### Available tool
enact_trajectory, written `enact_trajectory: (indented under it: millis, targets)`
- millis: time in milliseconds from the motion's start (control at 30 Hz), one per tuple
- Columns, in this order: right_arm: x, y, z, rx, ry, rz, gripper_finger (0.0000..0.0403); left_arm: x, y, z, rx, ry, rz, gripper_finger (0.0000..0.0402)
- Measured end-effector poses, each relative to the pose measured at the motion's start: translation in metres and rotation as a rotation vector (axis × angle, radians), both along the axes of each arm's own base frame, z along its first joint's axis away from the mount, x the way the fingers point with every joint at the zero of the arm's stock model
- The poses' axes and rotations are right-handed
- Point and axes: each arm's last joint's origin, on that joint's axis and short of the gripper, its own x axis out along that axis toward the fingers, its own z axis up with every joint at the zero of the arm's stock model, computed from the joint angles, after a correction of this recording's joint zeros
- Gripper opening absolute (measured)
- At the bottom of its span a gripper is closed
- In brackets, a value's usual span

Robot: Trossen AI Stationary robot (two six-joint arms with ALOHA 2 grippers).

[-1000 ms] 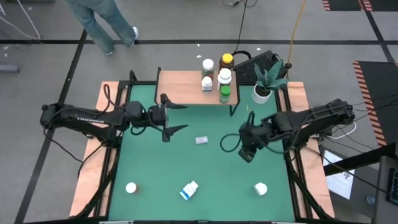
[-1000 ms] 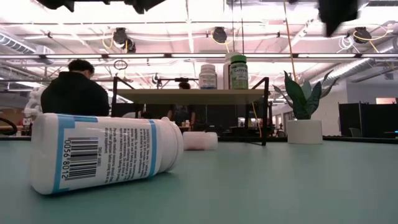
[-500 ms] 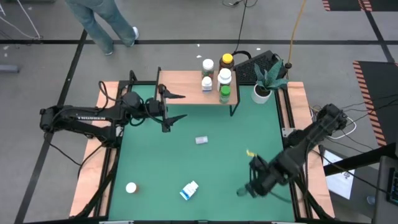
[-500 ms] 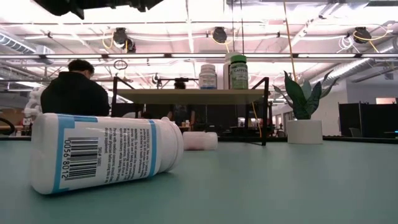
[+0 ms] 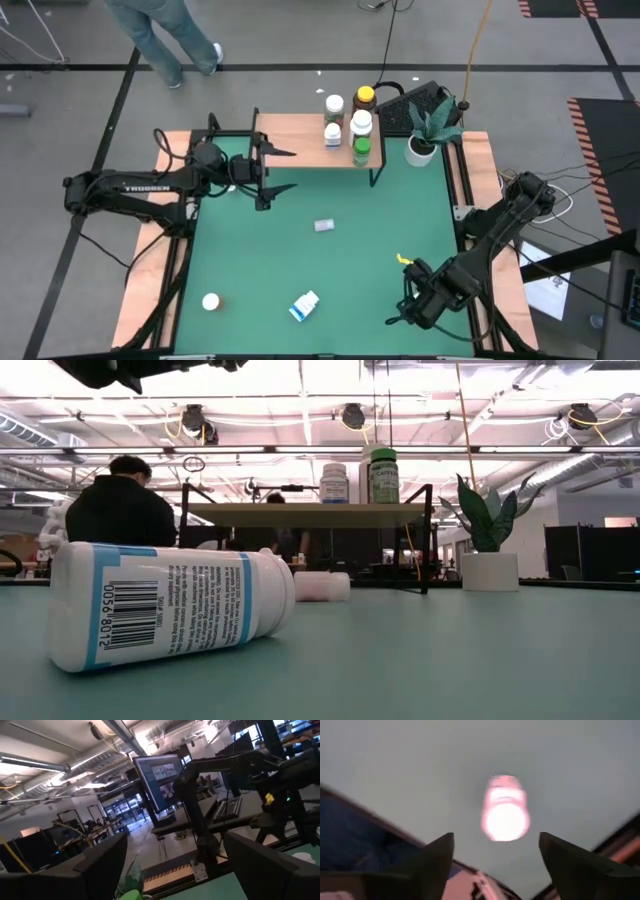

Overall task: Pick and place medicine bottles onto shelf by color
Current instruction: Put the right blue white medicine bottle on the shelf

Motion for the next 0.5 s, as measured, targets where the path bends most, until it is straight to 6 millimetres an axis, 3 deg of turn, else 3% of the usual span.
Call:
enact_trajectory:
  millis: [200, 367, 500]
  targets:
    - [-0.005, 0.001, -0.038, 0.106, 0.092, -0.025, 0.033, 0.001, 0.0, -0.002, -0.045, 0.029, -0.009, 0.0335]
    - [-0.005, 0.001, -0.062, 0.158, 0.047, -0.019, 0.032, 0.001, 0.0, -0.004, -0.08, 0.042, -0.013, 0.0335]
    - [-0.011, -0.005, -0.069, 0.132, 0.072, -0.02, 0.0302, 0.001, 0.0, -0.004, -0.105, 0.045, -0.015, 0.0335]
